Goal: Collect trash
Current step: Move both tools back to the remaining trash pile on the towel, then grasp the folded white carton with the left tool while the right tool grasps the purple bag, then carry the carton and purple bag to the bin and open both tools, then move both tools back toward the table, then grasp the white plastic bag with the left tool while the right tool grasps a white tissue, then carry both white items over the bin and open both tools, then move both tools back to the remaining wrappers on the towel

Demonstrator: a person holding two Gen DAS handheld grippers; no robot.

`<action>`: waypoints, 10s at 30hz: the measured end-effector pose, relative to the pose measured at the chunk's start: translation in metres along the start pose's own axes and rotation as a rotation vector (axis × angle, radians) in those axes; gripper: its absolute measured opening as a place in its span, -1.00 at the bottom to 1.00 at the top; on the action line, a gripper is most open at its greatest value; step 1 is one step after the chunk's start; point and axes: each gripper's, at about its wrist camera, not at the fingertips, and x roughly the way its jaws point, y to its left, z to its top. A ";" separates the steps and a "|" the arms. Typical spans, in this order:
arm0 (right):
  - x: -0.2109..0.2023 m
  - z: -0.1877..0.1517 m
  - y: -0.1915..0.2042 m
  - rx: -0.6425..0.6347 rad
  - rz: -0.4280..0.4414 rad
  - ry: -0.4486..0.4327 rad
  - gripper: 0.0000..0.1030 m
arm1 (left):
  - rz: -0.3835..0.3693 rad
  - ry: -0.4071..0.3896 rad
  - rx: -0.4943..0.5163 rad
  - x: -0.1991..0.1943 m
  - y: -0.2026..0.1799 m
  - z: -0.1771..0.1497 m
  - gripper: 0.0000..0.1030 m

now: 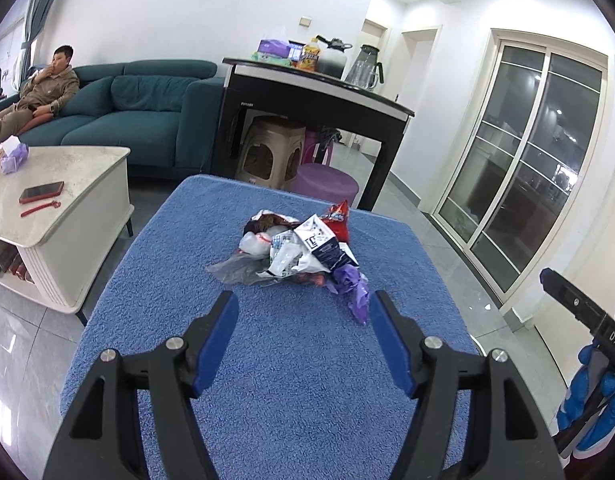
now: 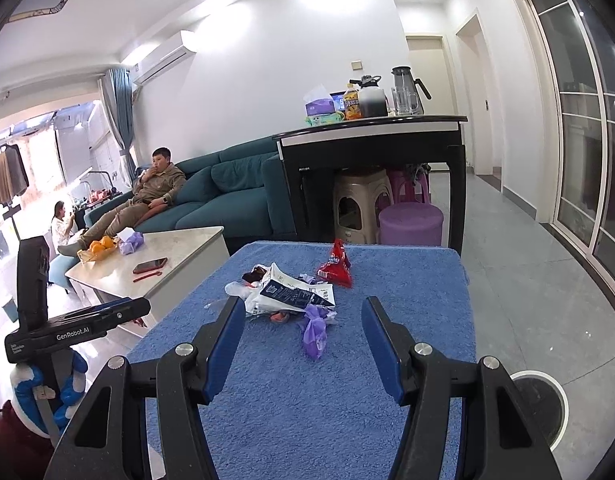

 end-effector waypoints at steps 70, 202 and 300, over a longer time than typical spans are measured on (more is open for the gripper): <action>0.033 -0.071 -0.136 0.305 -0.038 0.196 -0.64 | -0.192 0.285 0.074 0.150 -0.122 0.051 -0.35; 0.182 -0.019 -0.045 0.150 0.087 0.343 -0.68 | -0.228 0.258 0.100 0.143 0.040 0.027 -0.82; -0.012 0.033 -0.090 0.185 -0.124 0.034 0.18 | -0.188 0.079 0.219 0.073 -0.051 0.048 0.20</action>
